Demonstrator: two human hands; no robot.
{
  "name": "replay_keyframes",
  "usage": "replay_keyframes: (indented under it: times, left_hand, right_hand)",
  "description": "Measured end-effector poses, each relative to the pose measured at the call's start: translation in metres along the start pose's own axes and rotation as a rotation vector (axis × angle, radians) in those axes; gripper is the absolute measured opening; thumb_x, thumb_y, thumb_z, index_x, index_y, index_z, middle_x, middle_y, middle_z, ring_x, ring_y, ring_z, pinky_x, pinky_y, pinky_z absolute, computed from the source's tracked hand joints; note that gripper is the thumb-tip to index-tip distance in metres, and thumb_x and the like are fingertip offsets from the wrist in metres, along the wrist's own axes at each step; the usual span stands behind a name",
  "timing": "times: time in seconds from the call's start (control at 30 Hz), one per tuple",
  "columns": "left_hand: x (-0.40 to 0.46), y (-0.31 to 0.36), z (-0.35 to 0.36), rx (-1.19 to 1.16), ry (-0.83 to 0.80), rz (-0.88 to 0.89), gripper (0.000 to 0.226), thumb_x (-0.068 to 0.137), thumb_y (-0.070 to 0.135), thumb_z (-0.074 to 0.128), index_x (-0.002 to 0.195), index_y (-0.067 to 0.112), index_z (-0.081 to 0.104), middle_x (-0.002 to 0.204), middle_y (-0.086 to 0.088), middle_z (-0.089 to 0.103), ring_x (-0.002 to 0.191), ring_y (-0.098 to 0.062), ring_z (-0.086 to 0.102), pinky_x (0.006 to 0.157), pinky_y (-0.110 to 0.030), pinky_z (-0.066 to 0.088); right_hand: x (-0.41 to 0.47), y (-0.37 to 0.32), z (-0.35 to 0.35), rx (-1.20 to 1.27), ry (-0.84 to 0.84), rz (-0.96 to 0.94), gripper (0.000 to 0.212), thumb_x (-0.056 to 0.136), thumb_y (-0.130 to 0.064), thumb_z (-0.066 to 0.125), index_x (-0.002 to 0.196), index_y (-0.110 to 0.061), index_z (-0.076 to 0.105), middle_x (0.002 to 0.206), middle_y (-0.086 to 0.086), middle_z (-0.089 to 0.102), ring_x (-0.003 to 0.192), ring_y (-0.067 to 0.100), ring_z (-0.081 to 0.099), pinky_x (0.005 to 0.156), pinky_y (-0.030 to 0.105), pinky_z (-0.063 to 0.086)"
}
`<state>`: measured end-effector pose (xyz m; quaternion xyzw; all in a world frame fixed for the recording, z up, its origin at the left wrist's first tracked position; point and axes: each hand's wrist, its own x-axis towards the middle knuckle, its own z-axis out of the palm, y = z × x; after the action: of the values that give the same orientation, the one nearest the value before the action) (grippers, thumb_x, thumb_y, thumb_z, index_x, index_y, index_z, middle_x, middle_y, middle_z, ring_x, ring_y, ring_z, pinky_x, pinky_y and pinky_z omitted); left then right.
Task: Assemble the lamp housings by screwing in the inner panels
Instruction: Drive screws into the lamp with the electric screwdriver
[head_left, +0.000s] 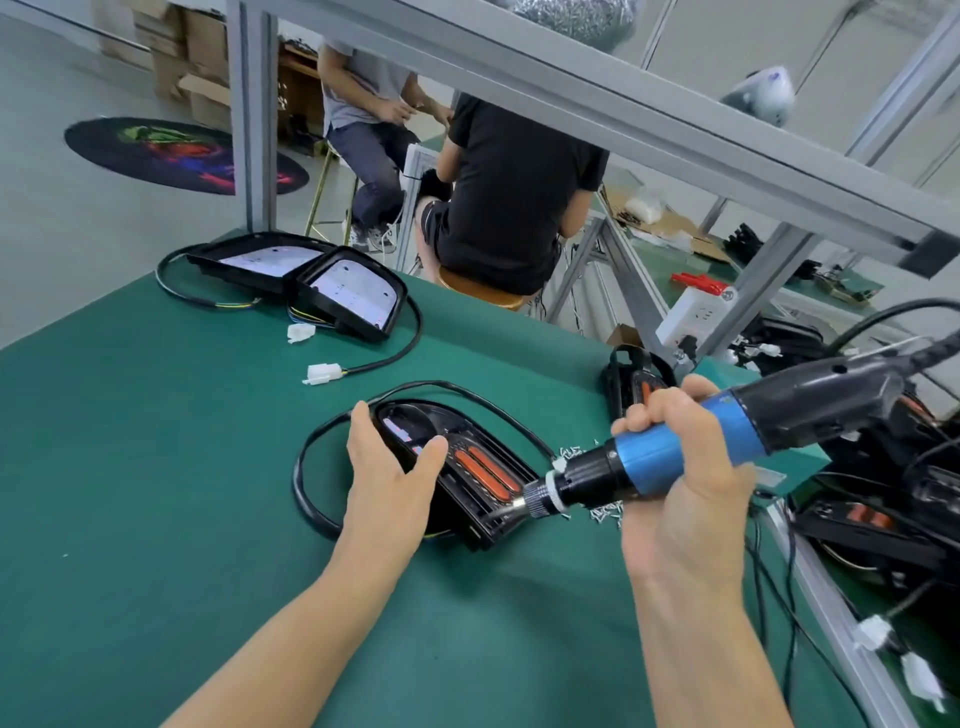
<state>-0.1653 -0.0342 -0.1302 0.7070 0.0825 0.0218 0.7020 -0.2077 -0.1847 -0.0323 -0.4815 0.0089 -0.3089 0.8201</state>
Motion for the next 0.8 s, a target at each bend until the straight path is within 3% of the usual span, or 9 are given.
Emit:
replay_keyframes:
  times: [0.13, 0.27, 0.37, 0.47, 0.57, 0.63, 0.8]
  left_hand:
    - [-0.001, -0.004, 0.0, -0.016, 0.0, -0.007, 0.076, 0.09, 0.036, 0.058, 0.15, 0.029, 0.012, 0.149, 0.009, 0.037, 0.136, -0.014, 0.035, 0.115, -0.042, 0.026]
    - [0.001, -0.006, -0.001, -0.032, 0.02, 0.022, 0.041, 0.089, 0.023, 0.058, 0.126, 0.026, 0.041, 0.117, 0.01, 0.061, 0.112, -0.014, 0.055, 0.096, -0.034, 0.043]
    - [0.001, -0.007, -0.002, -0.051, 0.025, 0.041, 0.028, 0.087, 0.019, 0.058, 0.111, 0.027, 0.046, 0.102, 0.012, 0.065, 0.099, -0.013, 0.06, 0.085, -0.03, 0.046]
    - [0.001, -0.007, -0.003, -0.061, 0.01, 0.053, 0.037, 0.087, 0.015, 0.058, 0.12, 0.023, 0.045, 0.106, 0.009, 0.067, 0.102, -0.016, 0.061, 0.097, -0.04, 0.046]
    - [0.002, -0.007, -0.003, -0.065, 0.008, 0.059, 0.049, 0.088, 0.012, 0.057, 0.133, 0.017, 0.039, 0.114, 0.006, 0.066, 0.109, -0.018, 0.06, 0.103, -0.045, 0.043]
    - [0.002, -0.008, -0.003, -0.075, 0.002, 0.06, 0.051, 0.088, 0.01, 0.056, 0.136, 0.015, 0.037, 0.119, 0.003, 0.064, 0.113, -0.02, 0.058, 0.104, -0.047, 0.042]
    - [0.002, -0.011, -0.002, -0.086, -0.007, 0.065, 0.055, 0.089, 0.01, 0.054, 0.14, 0.013, 0.033, 0.13, -0.001, 0.059, 0.121, -0.022, 0.053, 0.107, -0.047, 0.039]
  right_hand:
    - [-0.005, 0.004, 0.001, -0.043, -0.026, -0.009, 0.022, 0.081, -0.003, 0.06, 0.097, -0.015, 0.05, 0.063, -0.005, 0.055, 0.056, 0.012, 0.055, 0.059, 0.023, 0.048]
    - [-0.007, 0.007, 0.003, -0.044, -0.028, 0.024, 0.026, 0.078, -0.006, 0.061, 0.099, -0.014, 0.049, 0.064, -0.004, 0.055, 0.056, 0.013, 0.055, 0.058, 0.025, 0.048]
    - [-0.008, 0.006, 0.006, -0.074, -0.041, 0.027, 0.028, 0.076, -0.006, 0.062, 0.099, -0.015, 0.05, 0.061, -0.004, 0.055, 0.058, 0.014, 0.053, 0.06, 0.025, 0.047]
    - [-0.01, 0.006, 0.01, -0.123, -0.043, 0.006, 0.026, 0.075, -0.007, 0.063, 0.095, -0.02, 0.053, 0.059, -0.006, 0.054, 0.061, 0.017, 0.051, 0.064, 0.029, 0.044]
    - [-0.011, 0.007, 0.013, -0.144, -0.055, 0.009, 0.022, 0.074, -0.008, 0.064, 0.079, -0.029, 0.061, 0.06, -0.006, 0.053, 0.068, 0.02, 0.049, 0.071, 0.035, 0.041]
    - [-0.012, 0.007, 0.014, -0.147, -0.068, 0.017, 0.02, 0.074, -0.008, 0.065, 0.08, -0.026, 0.057, 0.061, -0.005, 0.053, 0.067, 0.019, 0.049, 0.072, 0.036, 0.041]
    - [-0.014, 0.005, 0.014, -0.173, -0.122, 0.01, 0.026, 0.075, -0.009, 0.065, 0.059, -0.03, 0.065, 0.063, -0.005, 0.052, 0.07, 0.022, 0.048, 0.074, 0.035, 0.042]
